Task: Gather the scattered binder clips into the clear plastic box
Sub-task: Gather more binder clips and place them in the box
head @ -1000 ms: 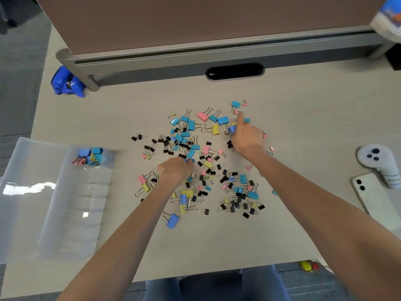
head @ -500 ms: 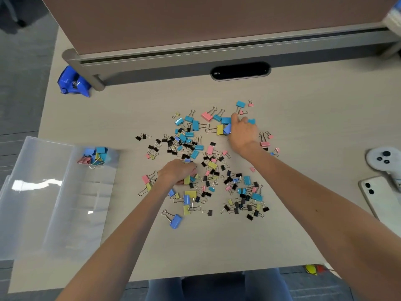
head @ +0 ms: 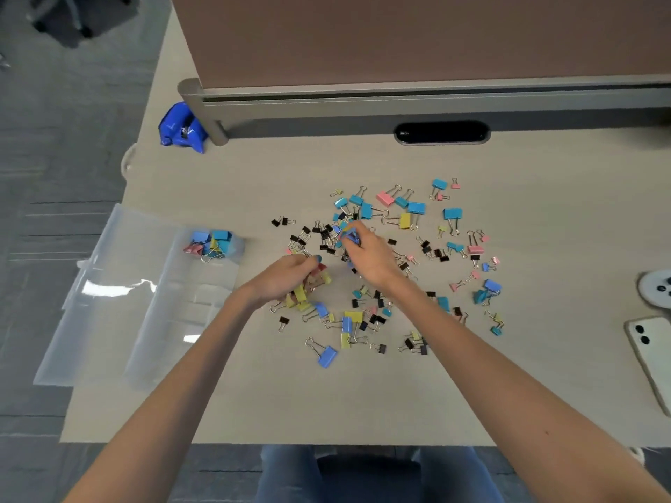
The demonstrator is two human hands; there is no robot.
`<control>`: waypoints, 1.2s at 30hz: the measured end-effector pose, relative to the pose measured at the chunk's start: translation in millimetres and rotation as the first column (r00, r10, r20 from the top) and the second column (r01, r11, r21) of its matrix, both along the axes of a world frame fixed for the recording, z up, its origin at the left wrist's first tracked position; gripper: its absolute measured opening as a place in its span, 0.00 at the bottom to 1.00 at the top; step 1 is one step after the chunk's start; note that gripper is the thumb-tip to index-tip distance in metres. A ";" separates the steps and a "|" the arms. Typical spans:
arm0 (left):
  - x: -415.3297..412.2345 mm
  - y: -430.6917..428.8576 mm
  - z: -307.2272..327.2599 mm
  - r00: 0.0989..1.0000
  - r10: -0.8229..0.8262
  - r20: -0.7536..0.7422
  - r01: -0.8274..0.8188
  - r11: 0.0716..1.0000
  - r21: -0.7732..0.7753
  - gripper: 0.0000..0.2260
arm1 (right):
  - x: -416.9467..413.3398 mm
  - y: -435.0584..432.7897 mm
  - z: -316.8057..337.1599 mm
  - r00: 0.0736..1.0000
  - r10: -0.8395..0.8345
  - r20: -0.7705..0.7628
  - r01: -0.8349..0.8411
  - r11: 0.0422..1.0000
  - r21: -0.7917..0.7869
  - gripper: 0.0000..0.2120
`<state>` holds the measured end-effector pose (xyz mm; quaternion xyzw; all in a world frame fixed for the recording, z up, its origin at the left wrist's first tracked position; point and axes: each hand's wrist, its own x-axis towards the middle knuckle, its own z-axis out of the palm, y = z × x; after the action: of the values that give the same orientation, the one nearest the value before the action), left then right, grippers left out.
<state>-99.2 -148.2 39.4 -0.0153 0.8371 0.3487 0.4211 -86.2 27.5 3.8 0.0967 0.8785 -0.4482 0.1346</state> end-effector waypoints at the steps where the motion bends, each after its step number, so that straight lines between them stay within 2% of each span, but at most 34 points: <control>1: -0.5 -7.4 3.3 1.000 0.012 -0.024 -0.012 1.000 0.002 0.20 | -0.7 -10.4 0.6 1.000 0.007 0.006 -0.007 0.999 -0.031 0.09; 8: -5.2 -79.9 24.5 0.980 0.050 -0.192 -0.055 0.998 -0.018 0.15 | -6.9 -73.8 5.7 0.998 0.022 0.059 -0.011 0.983 -0.185 0.12; 9: -6.3 -91.9 25.3 0.977 0.041 -0.210 -0.053 0.997 -0.049 0.15 | -7.3 -82.3 6.6 0.998 0.022 0.055 -0.011 0.980 -0.199 0.12; 11: -8.9 -114.7 26.8 0.962 -0.045 -0.269 -0.014 0.977 -0.214 0.16 | -8.0 -98.8 7.3 0.998 0.022 0.053 -0.010 0.976 -0.216 0.12; 14: -12.4 -139.5 34.4 0.866 -0.316 -0.388 0.089 0.860 -0.503 0.16 | -8.5 -123.1 9.1 0.999 0.014 0.036 -0.007 0.981 -0.193 0.11; 16: -14.5 -147.5 39.2 0.805 -0.448 -0.389 0.138 0.779 -0.612 0.17 | -8.9 -137.1 9.0 1.000 0.014 0.013 -0.012 0.987 -0.157 0.11; 20: -23.4 -157.9 36.9 0.730 -0.623 -0.281 0.239 0.618 -0.749 0.22 | -9.0 -164.2 11.5 0.998 0.057 -0.004 -0.057 0.994 -0.093 0.09; 23: -30.7 -163.6 27.5 0.702 -0.664 -0.257 0.265 0.579 -0.771 0.22 | -9.6 -177.9 17.4 0.991 0.131 -0.020 -0.131 0.991 -0.001 0.07; 30: -35.6 -197.6 15.9 0.734 -0.598 -0.322 0.251 0.679 -0.689 0.19 | -17.1 -200.1 22.2 0.964 0.263 -0.035 -0.249 0.942 0.226 0.06; 36: -35.6 -223.8 4.4 0.854 -0.227 -0.468 0.005 0.903 -0.429 0.06 | -25.0 -215.3 24.5 0.928 0.369 -0.051 -0.324 0.868 0.375 0.10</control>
<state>-134.8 -371.9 43.8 0.0402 0.9718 0.1287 0.1936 -111.2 -187.8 28.3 -0.0671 0.9550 -0.2530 0.1392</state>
